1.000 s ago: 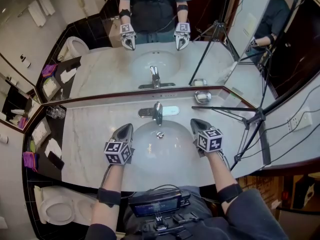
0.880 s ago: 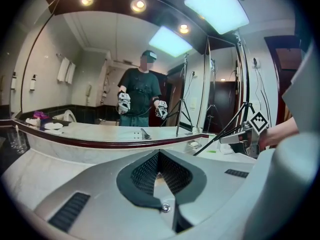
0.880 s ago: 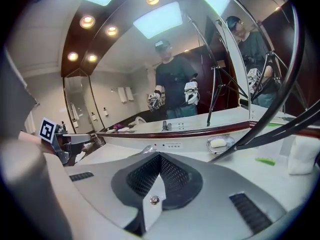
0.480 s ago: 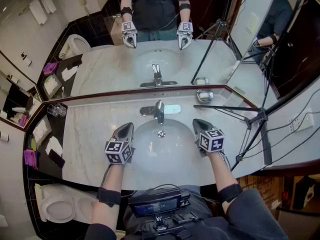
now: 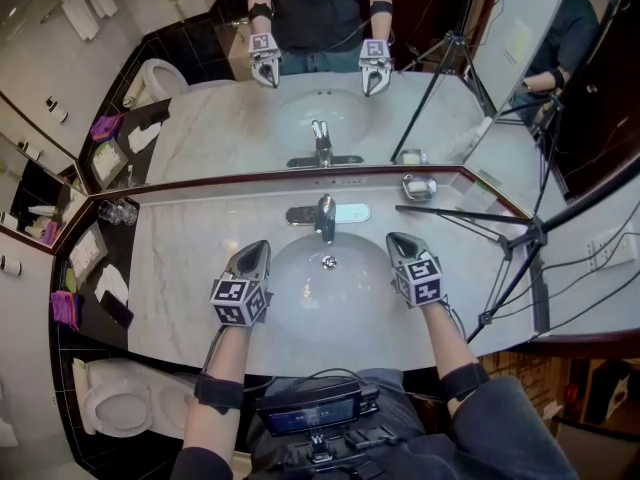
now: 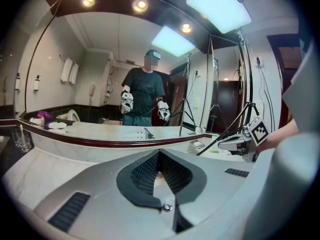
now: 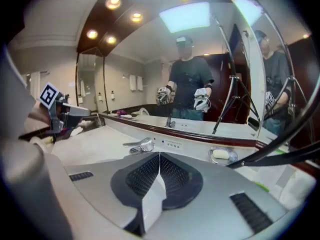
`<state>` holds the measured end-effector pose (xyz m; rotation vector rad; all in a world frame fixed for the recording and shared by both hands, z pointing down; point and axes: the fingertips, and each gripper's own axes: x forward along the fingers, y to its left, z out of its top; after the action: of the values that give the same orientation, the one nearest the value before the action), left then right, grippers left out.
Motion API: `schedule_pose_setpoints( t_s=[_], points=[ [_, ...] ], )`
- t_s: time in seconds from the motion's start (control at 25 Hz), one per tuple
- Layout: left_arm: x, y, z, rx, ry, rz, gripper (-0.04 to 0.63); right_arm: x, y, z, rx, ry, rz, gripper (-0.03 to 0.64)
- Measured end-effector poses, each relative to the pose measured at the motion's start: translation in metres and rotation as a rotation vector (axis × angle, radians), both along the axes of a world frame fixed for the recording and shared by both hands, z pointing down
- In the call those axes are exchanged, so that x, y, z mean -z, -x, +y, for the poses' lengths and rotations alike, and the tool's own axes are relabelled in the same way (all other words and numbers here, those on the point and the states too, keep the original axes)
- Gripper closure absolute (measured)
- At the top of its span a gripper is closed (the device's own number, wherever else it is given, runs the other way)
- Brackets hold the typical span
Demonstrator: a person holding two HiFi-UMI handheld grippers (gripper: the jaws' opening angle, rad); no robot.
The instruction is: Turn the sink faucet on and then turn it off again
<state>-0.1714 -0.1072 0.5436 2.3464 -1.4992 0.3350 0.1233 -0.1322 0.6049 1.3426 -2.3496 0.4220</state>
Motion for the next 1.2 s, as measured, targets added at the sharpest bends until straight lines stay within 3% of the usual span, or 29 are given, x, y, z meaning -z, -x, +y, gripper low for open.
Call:
schedule_pose_setpoints(
  t_s=[0.16,0.32,0.6,0.72,1.2],
  points=[
    [0.000,0.002,0.000,0.007,0.005,-0.014,0.595,-0.001,0.027,-0.005,0.139,-0.109,0.215,0.555],
    [-0.004,0.006,-0.001,0.016,0.012,-0.022,0.595,-0.020,0.057,-0.010,0.308,-0.213,0.420,0.468],
    [-0.009,0.010,-0.007,0.021,0.026,-0.027,0.595,-0.032,0.102,-0.029,0.531,-0.374,0.692,0.391],
    [-0.010,0.009,-0.011,0.018,0.027,-0.027,0.595,-0.038,0.118,-0.037,0.597,-0.412,0.764,0.356],
    [-0.019,0.018,-0.020,0.036,0.043,-0.022,0.595,-0.073,0.167,-0.062,0.761,-0.503,0.929,0.354]
  ],
)
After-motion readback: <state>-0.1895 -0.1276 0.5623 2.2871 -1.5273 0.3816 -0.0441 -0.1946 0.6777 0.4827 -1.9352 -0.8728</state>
